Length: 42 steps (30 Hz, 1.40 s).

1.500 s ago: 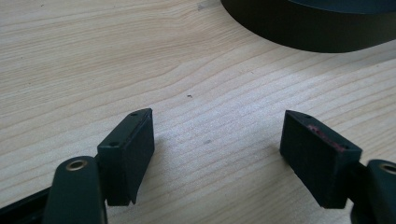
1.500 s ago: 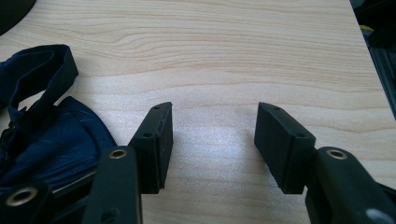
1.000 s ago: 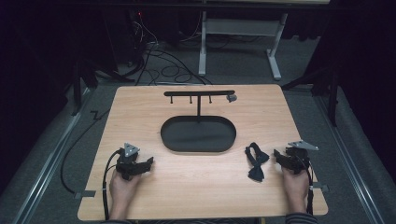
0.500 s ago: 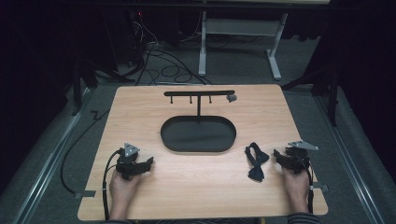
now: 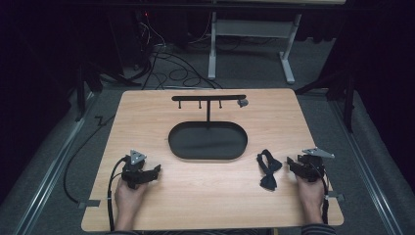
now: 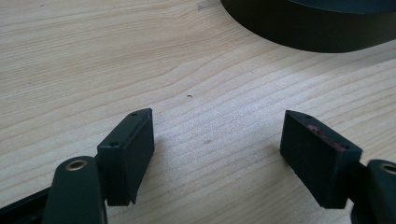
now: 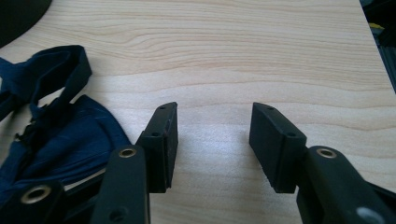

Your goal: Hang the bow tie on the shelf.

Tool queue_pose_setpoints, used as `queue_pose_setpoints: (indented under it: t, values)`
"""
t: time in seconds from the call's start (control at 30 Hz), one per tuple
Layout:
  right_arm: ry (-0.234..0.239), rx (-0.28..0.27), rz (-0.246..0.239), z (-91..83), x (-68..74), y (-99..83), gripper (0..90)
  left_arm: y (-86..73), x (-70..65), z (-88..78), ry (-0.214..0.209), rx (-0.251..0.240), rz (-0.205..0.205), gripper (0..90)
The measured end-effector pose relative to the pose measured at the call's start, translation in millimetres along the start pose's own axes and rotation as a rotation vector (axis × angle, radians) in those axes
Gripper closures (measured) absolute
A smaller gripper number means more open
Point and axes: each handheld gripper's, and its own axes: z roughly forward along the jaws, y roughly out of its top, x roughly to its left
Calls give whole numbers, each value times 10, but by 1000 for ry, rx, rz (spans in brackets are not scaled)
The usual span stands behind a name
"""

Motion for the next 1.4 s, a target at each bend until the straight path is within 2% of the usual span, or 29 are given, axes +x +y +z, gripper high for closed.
queue_pose_setpoints:
  t: [0.33,0.6,0.93,1.17,1.4]
  values:
    - [69,-20,20,-134,43,26,593,0,0,0,0,0,0,265]
    - [146,-49,-1,-217,151,99,616,0,-1,1,0,-1,-2,266]
    - [217,-48,-5,-190,299,207,597,0,-1,1,0,-2,-2,265]
    - [236,-30,-30,-121,417,282,586,0,-1,1,0,-2,-2,265]
    - [240,-5,-38,-30,474,329,581,0,-1,1,0,-2,-2,265]
